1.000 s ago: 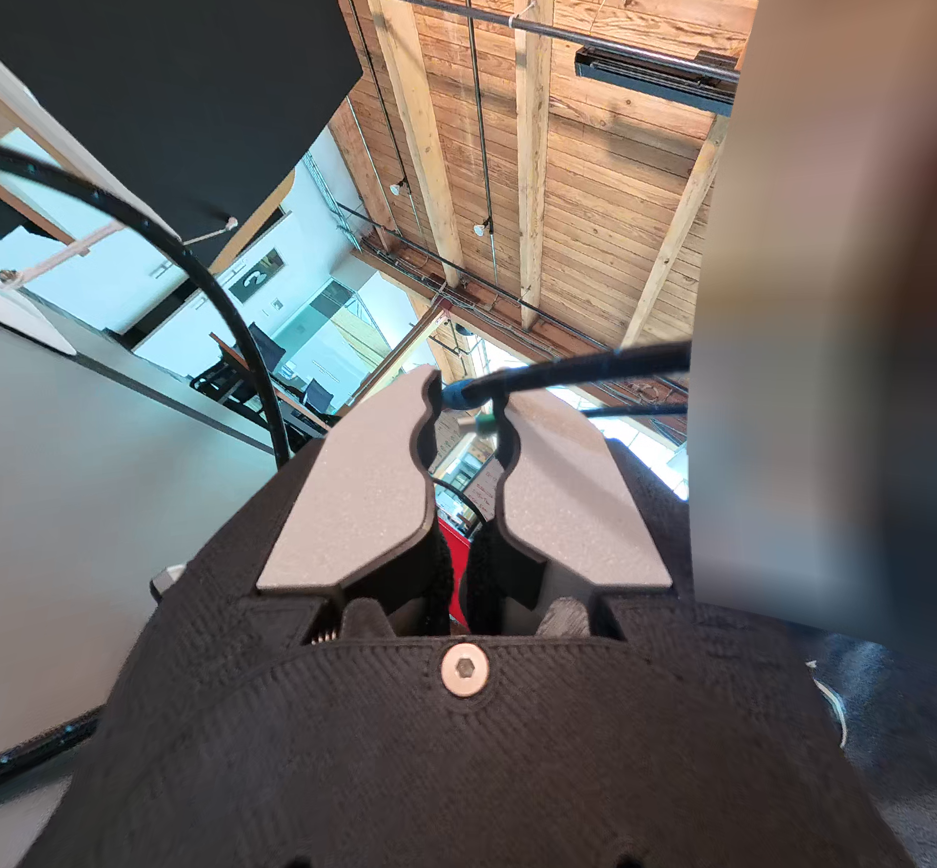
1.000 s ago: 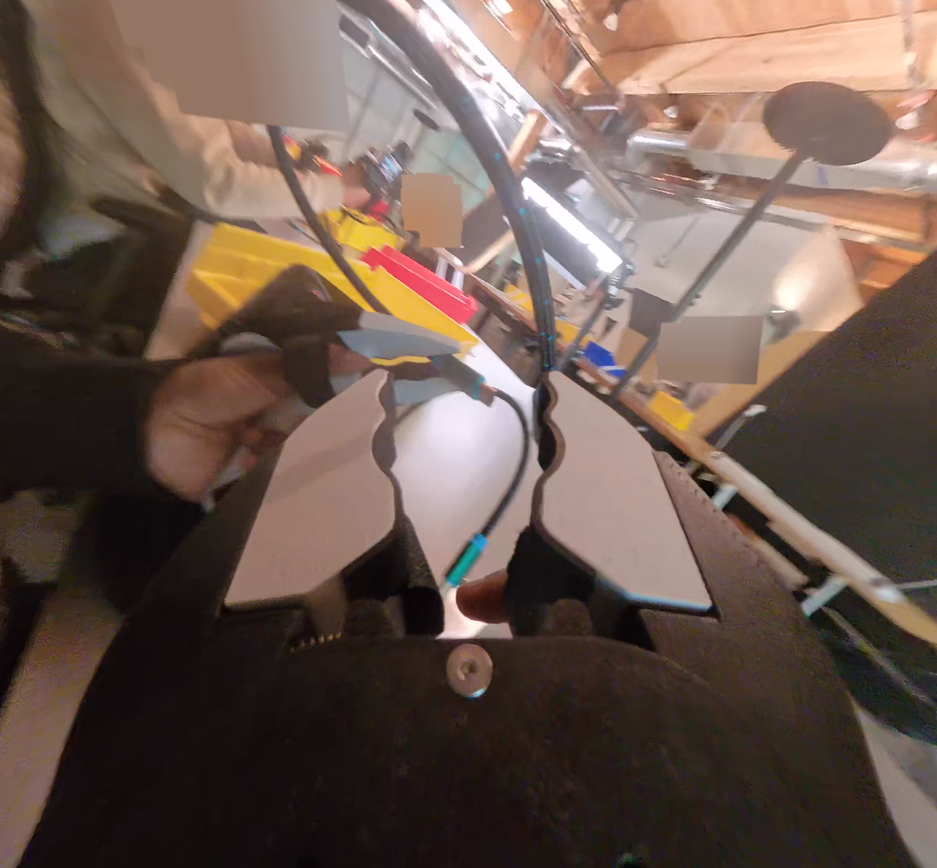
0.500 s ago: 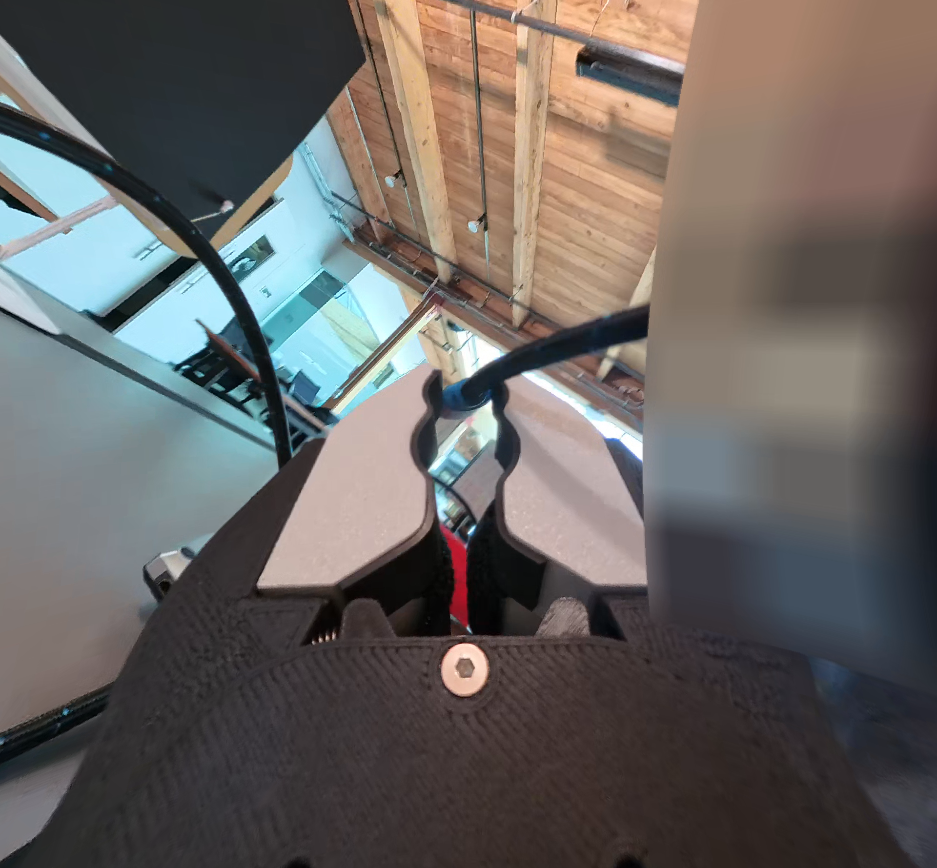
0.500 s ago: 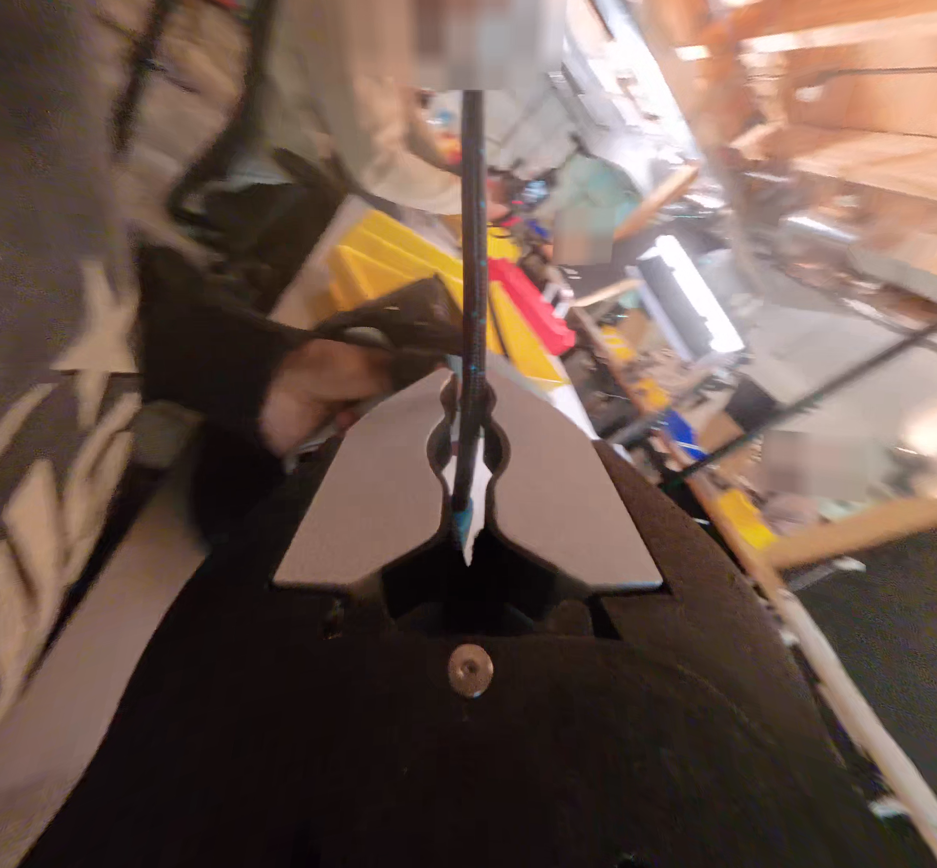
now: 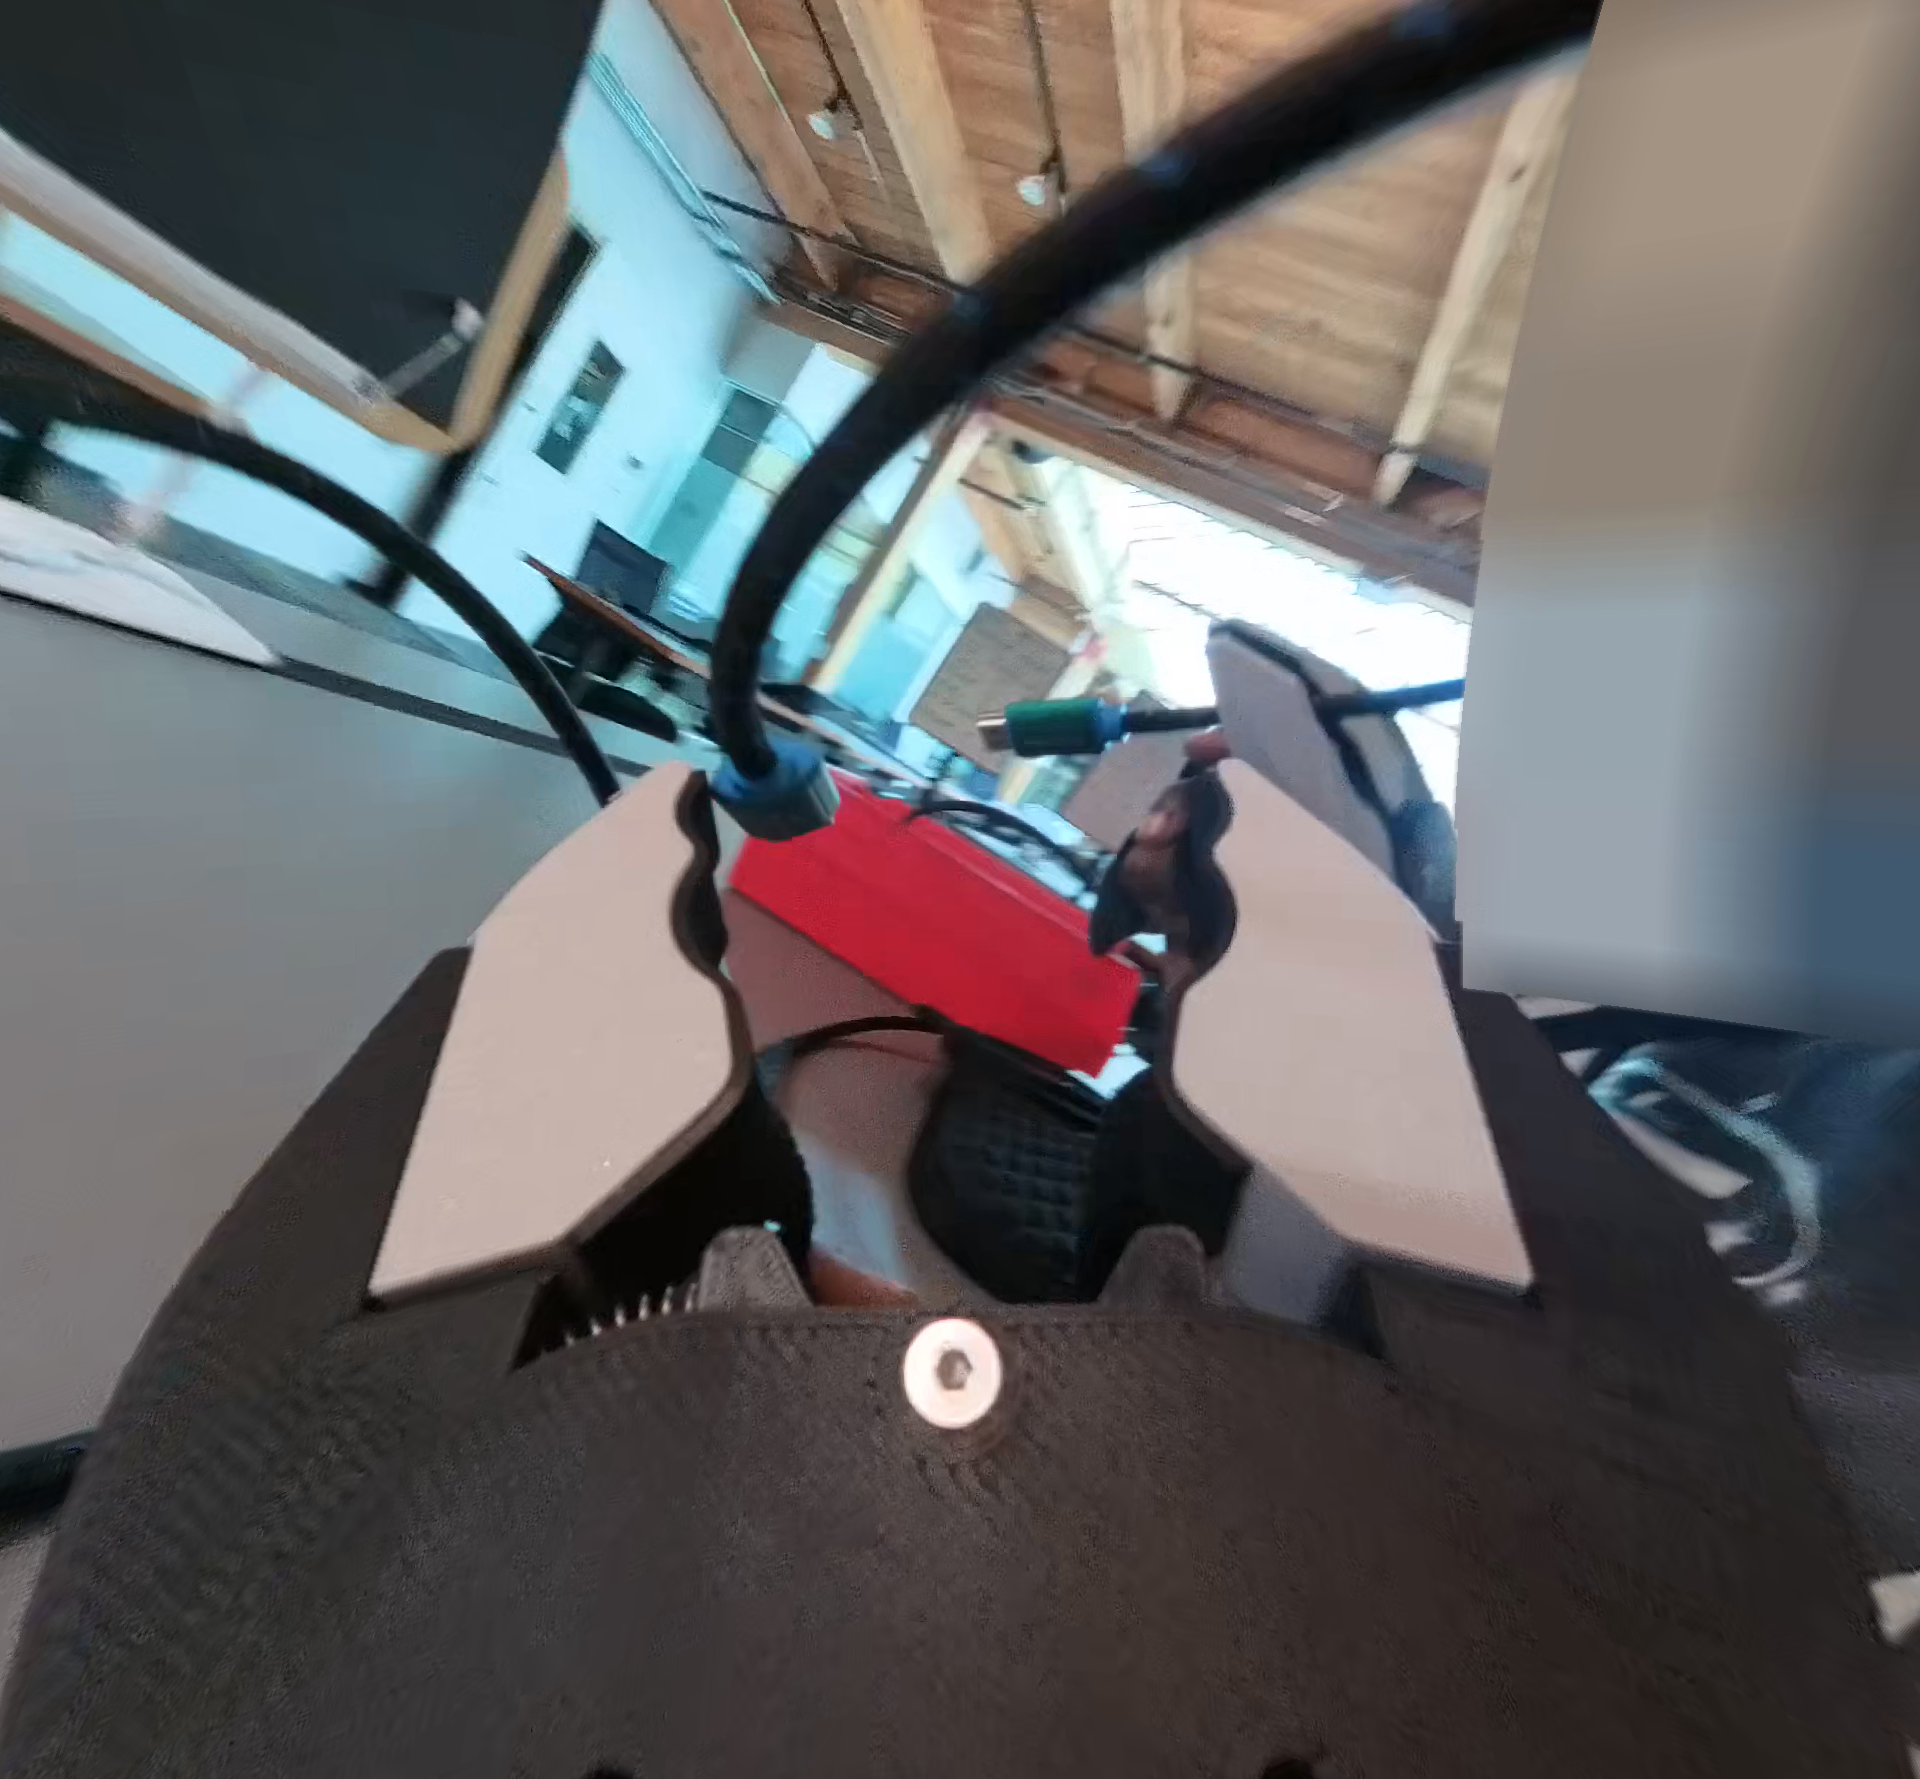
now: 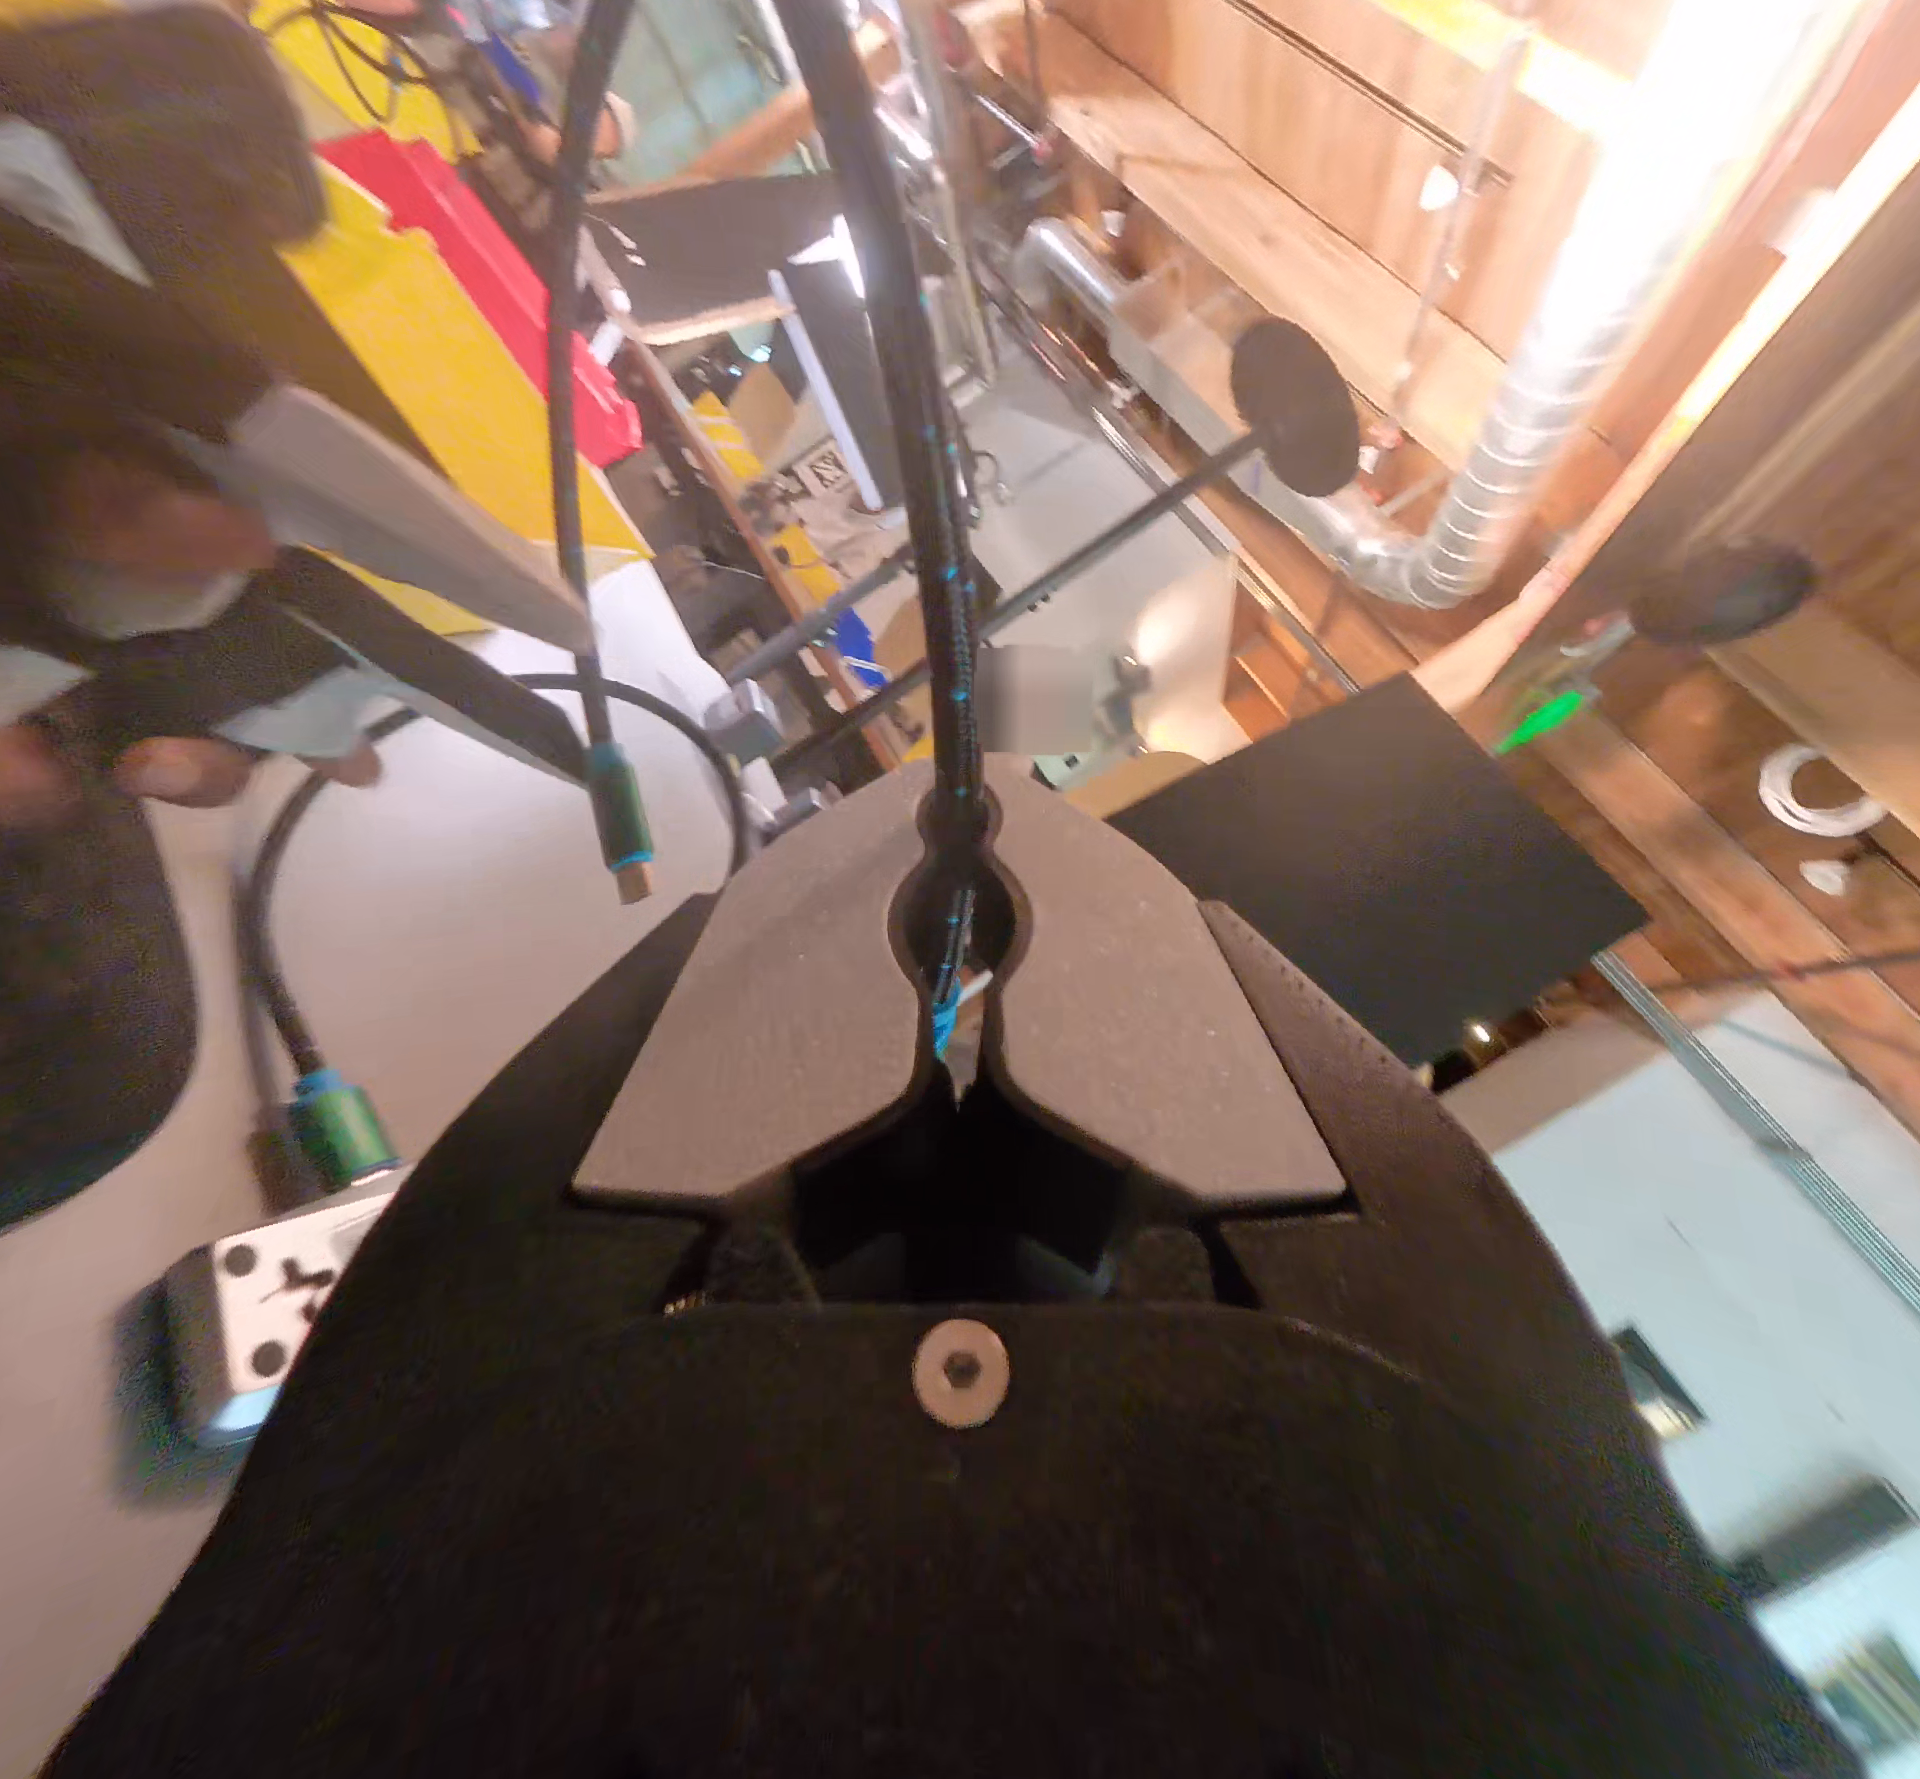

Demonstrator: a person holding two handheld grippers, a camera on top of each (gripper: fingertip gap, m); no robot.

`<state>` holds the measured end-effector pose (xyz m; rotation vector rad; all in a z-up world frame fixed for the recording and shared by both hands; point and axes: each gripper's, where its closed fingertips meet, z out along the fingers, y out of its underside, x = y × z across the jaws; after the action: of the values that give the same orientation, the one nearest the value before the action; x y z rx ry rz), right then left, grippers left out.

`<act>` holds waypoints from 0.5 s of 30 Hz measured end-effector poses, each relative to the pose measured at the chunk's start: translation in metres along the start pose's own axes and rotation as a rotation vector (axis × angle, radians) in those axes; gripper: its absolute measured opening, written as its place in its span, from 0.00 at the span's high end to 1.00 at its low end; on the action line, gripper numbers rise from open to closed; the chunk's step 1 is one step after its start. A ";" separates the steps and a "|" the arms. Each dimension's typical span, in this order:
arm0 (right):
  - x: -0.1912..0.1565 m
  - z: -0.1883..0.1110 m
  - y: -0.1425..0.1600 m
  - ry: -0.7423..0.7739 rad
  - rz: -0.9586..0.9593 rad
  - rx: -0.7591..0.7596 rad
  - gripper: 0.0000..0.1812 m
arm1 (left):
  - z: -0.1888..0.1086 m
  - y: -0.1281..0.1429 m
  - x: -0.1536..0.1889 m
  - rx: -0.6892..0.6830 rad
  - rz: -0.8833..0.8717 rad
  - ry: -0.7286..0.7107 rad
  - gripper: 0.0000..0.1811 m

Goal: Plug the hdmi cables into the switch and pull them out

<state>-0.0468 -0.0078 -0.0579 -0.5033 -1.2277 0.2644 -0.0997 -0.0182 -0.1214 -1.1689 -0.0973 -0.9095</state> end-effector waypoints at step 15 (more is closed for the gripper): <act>-0.005 0.013 0.016 0.017 -0.122 -0.122 1.00 | 0.029 -0.006 0.074 0.104 0.197 0.257 0.66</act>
<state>-0.0596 0.0066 -0.0671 -0.5329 -1.2575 0.0816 -0.0445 -0.0366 -0.0669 -0.9388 0.1742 -0.8615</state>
